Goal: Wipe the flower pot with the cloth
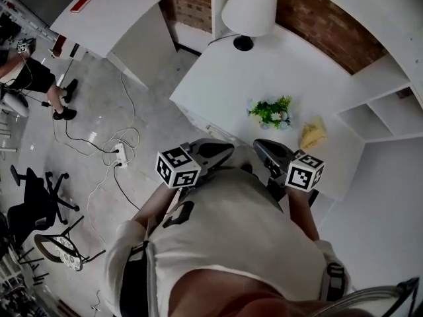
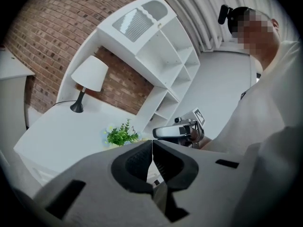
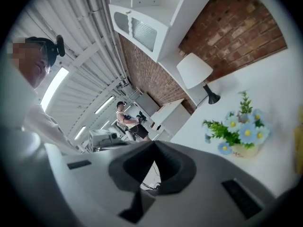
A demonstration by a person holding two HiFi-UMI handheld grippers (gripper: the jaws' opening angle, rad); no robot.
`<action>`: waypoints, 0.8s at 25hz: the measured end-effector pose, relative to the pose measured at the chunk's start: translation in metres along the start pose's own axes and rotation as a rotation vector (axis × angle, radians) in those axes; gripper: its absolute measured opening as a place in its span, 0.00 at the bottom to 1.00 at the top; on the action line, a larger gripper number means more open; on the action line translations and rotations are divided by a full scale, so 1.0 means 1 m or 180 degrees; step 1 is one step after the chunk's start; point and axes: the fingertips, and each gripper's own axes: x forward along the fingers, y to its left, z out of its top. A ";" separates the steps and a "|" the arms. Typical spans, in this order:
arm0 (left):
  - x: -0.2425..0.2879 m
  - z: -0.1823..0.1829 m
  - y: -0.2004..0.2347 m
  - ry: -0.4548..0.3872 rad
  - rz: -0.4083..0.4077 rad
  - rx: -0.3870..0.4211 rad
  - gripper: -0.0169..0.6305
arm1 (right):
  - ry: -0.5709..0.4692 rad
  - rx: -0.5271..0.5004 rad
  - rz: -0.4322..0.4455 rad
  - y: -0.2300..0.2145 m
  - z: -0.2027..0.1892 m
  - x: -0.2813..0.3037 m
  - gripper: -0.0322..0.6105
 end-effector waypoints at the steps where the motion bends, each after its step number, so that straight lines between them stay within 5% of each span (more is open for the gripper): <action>1: 0.009 0.003 0.000 0.0003 0.0037 0.0049 0.06 | -0.0035 -0.0004 -0.0014 -0.008 0.007 -0.006 0.06; 7: 0.067 -0.001 -0.011 -0.0060 0.0169 -0.0163 0.06 | -0.0178 0.0258 -0.0378 -0.079 0.020 -0.082 0.06; 10: 0.086 -0.005 -0.014 -0.0024 0.0244 -0.0255 0.06 | -0.0154 0.0260 -0.0814 -0.130 0.025 -0.122 0.06; 13: 0.099 -0.007 -0.017 0.0056 0.0314 -0.0230 0.06 | 0.0036 0.0082 -0.1318 -0.177 0.023 -0.149 0.06; 20: 0.102 -0.009 -0.015 0.0077 0.0533 -0.0198 0.06 | 0.0187 -0.0357 -0.1835 -0.224 0.036 -0.179 0.08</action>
